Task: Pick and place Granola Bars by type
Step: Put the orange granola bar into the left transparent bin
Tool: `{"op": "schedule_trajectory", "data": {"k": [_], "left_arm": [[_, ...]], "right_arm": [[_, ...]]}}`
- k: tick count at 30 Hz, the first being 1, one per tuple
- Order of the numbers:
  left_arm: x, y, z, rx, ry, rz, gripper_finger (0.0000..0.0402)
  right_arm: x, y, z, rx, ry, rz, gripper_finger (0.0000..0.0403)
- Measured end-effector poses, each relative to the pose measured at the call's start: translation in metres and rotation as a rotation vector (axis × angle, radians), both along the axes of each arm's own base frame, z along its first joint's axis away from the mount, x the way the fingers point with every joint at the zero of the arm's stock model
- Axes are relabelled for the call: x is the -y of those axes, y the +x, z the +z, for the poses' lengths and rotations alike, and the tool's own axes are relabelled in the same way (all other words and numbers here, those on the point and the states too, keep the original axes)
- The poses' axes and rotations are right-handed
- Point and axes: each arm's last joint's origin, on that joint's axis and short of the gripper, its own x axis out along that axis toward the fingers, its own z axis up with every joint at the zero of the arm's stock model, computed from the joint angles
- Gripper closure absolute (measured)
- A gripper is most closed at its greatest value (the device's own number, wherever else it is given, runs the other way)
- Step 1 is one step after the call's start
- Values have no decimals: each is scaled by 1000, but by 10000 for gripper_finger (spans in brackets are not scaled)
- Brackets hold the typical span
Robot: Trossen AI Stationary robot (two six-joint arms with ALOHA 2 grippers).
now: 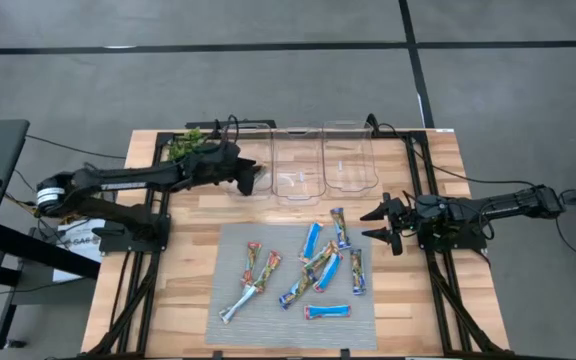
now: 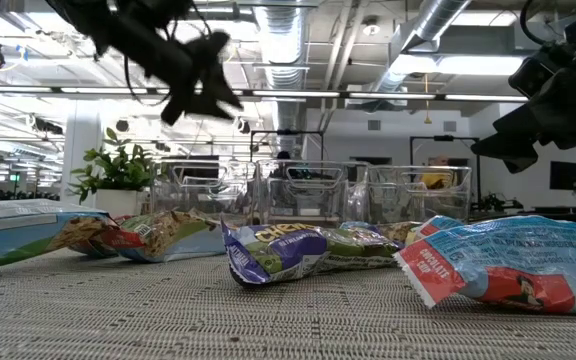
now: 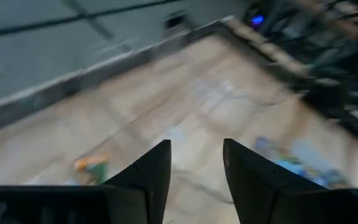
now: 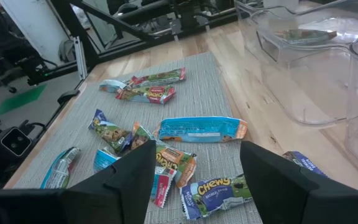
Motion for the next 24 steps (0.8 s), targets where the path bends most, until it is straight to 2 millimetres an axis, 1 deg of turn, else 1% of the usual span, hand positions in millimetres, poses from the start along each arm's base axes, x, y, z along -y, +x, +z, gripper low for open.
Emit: {"op": "schedule_trajectory", "data": {"k": [2, 5, 10, 14, 18, 21, 24], "left_arm": [[13, -1, 15, 51, 28, -80, 264], [38, -4, 30, 113, 49, -225, 264], [80, -9, 43, 177, 33, -463, 264], [111, -15, 47, 203, -1, -639, 264], [139, -20, 47, 204, -69, -756, 264], [156, -24, 46, 199, -123, -807, 264], [170, -28, 44, 185, -166, -802, 265]], "right_arm": [[0, 0, 0, 0, 0, 0, 178], [0, 0, 0, 0, 0, 0, 178], [0, 0, 0, 0, 0, 0, 178], [0, 0, 0, 0, 0, 0, 178], [0, 0, 0, 0, 0, 0, 178], [0, 0, 0, 0, 0, 0, 178], [0, 0, 0, 0, 0, 0, 178]]}}
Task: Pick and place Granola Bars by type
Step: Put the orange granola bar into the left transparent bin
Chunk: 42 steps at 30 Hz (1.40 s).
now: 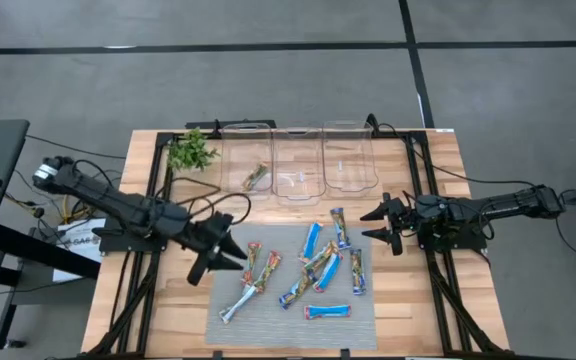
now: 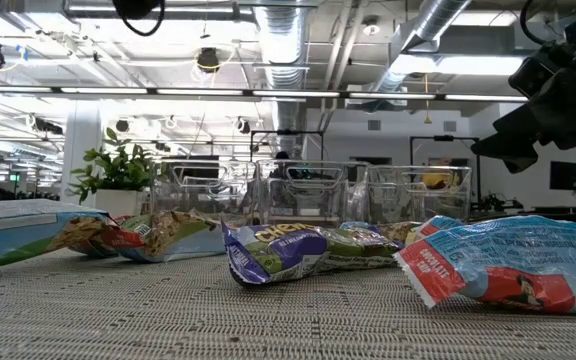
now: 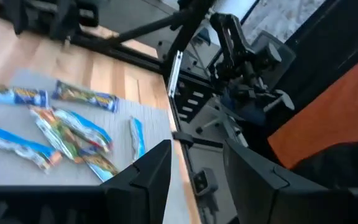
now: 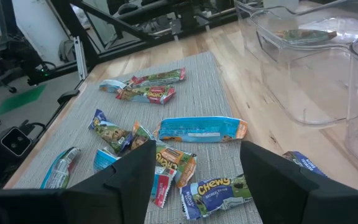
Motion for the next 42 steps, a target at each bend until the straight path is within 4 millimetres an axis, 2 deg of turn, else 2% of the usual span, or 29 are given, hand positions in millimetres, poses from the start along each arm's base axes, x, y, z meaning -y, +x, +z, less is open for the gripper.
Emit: {"op": "schedule_trajectory", "data": {"k": [9, 14, 22, 28, 37, 42], "left_arm": [[12, -6, -10, -135, -106, 118, 265], [27, 2, -25, -244, -188, 142, 265], [57, 12, -61, -494, -322, 180, 265], [75, 13, -81, -716, -278, 242, 265], [98, 28, -82, -921, -86, 365, 265], [110, 43, -88, -949, -16, 355, 265]], "right_arm": [[0, 0, 0, 0, 0, 0, 178], [0, 0, 0, 0, 0, 0, 178], [0, 0, 0, 0, 0, 0, 178], [0, 0, 0, 0, 0, 0, 178], [0, 0, 0, 0, 0, 0, 178], [0, 0, 0, 0, 0, 0, 178]]}}
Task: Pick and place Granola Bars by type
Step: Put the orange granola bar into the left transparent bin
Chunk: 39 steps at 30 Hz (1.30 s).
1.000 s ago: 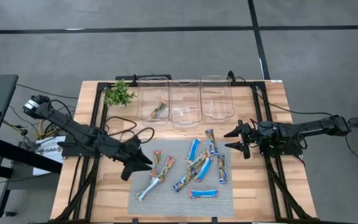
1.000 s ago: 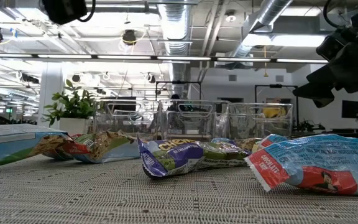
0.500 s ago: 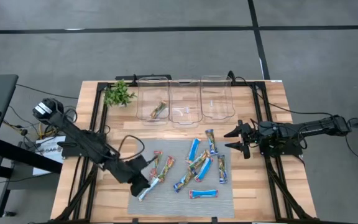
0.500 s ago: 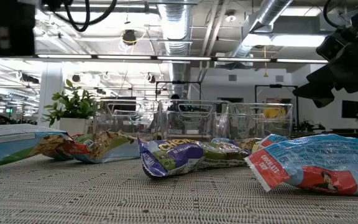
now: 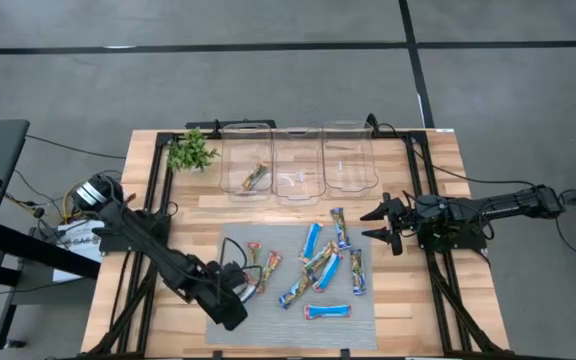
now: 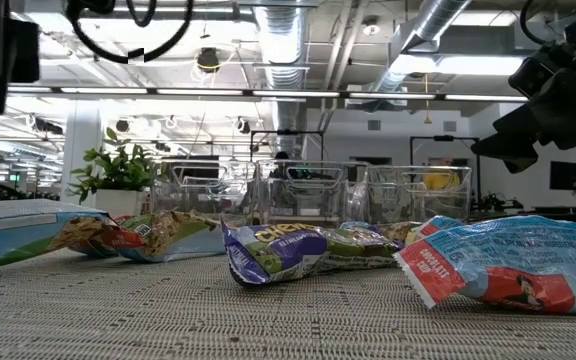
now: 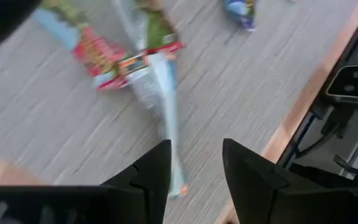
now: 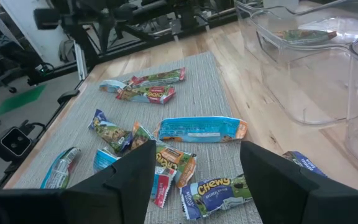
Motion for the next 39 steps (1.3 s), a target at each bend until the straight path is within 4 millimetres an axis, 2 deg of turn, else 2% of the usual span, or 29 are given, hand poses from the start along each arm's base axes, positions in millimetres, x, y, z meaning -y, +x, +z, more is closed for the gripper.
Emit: {"op": "schedule_trajectory", "data": {"k": [16, 28, 36, 39], "left_arm": [[12, 11, -34, -92, 43, -49, 265], [16, 20, -71, -181, 84, -110, 265], [17, 23, -74, -168, 86, -120, 266], [17, 23, -74, -172, 87, -133, 280]], "right_arm": [[0, 0, 0, 0, 0, 0, 178], [0, 0, -1, -8, -1, 0, 178], [0, 0, -1, -8, -1, 0, 178], [0, 0, -1, -8, -1, 0, 178]]}}
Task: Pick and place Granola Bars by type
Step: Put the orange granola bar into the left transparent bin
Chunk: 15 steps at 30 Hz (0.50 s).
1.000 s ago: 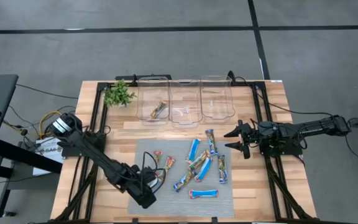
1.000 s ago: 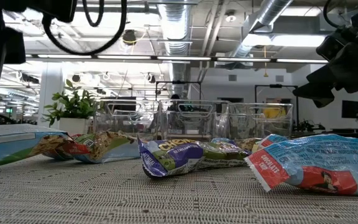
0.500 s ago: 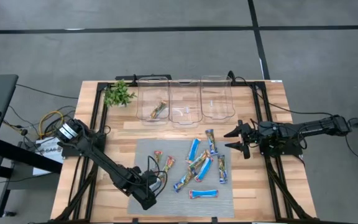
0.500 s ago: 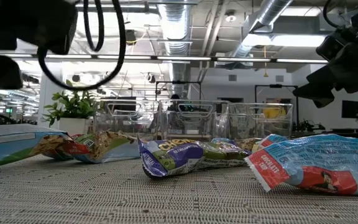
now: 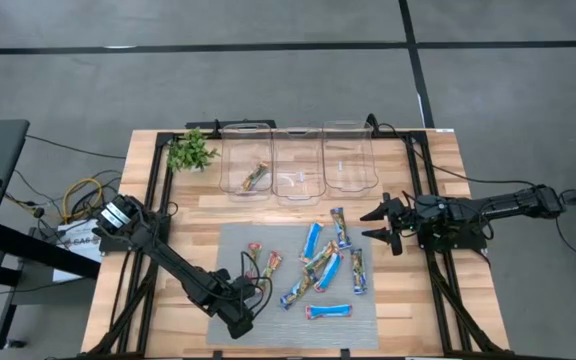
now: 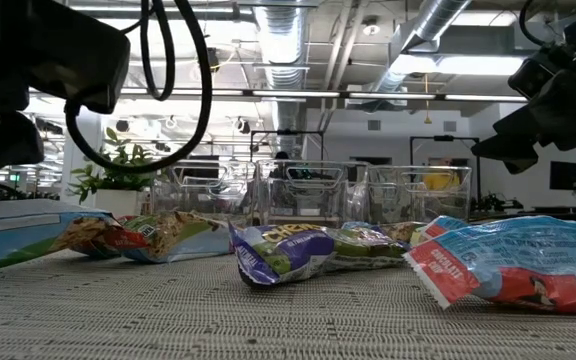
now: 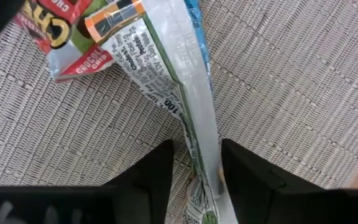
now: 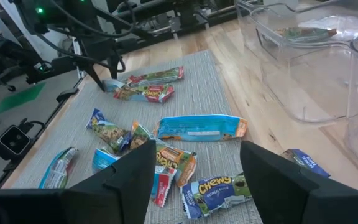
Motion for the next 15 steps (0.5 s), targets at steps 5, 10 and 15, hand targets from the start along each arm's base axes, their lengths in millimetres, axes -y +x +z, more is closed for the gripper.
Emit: {"op": "schedule_trajectory", "data": {"k": [5, 10, 15], "left_arm": [[0, 0, 0, 0, 2, -2, 328], [0, 1, -1, 10, 0, -19, 367], [2, 2, 2, 38, -22, -23, 371]], "right_arm": [[0, 0, 0, 0, 0, 0, 178], [0, 0, 0, 0, 0, 0, 178], [0, 0, 0, 0, 0, 0, 178]]}}
